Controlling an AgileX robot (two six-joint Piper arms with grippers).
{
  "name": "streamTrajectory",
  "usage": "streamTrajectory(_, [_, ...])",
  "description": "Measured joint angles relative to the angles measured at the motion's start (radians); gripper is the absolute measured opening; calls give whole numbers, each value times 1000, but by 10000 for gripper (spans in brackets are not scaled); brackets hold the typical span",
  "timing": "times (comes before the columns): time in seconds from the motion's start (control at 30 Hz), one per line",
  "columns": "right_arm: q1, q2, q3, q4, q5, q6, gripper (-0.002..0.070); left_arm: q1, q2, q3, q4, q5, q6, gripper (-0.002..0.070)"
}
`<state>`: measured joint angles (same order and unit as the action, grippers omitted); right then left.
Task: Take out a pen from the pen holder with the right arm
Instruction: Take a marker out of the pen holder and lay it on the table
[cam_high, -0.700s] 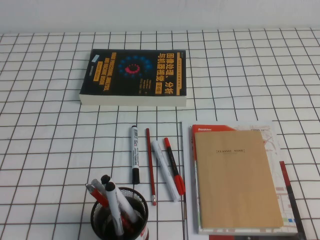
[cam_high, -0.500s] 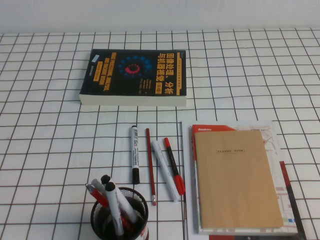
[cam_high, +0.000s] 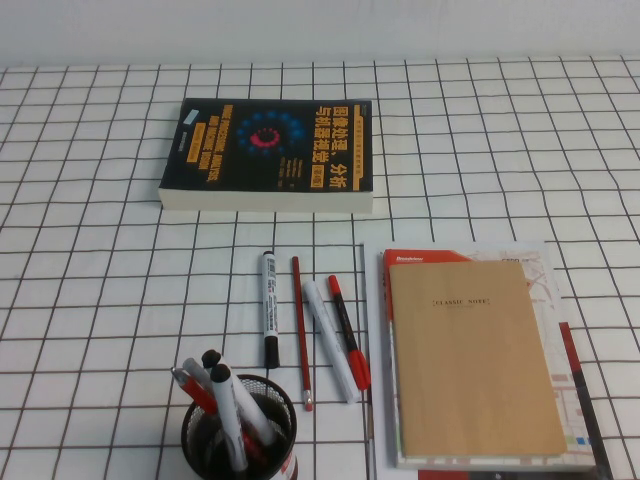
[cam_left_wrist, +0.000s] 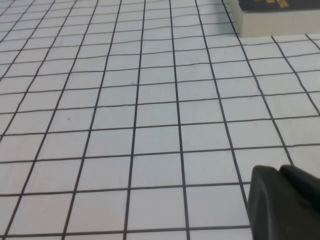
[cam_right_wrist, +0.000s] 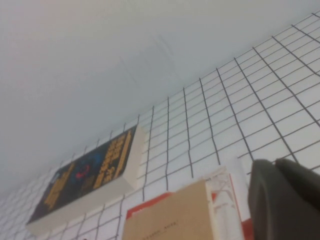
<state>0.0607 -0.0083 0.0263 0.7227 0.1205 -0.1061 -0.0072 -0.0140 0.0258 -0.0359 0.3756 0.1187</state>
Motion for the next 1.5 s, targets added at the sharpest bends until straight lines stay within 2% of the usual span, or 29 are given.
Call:
streamTrajectory(0.3, [0, 0, 0, 89, -8, 0, -16, 0, 0, 0, 0, 0, 0, -4])
streamTrajectory(0.63, [0, 69, -106, 96, 237, 0, -16, 0, 0, 0, 0, 0, 0, -4])
streamTrajectory(0.87, [0, 294, -274, 68, 369, -51, -16, 0, 0, 0, 0, 0, 0, -4])
streamTrajectory(1.1, [0, 609, -487, -34, 533, -133, -16, 0, 0, 0, 0, 0, 0, -4])
streamTrajectory(1.3, [2, 815, -604, -56, 564, -216, -16, 0, 0, 0, 0, 0, 0, -4])
streamTrajectory(1.4, [46, 925, -672, -88, 554, -221, -16, 0, 0, 0, 0, 0, 0, -4])
streamTrajectory(1.5, [157, 1041, -751, -135, 525, -183, -16, 0, 0, 0, 0, 0, 0, -4])
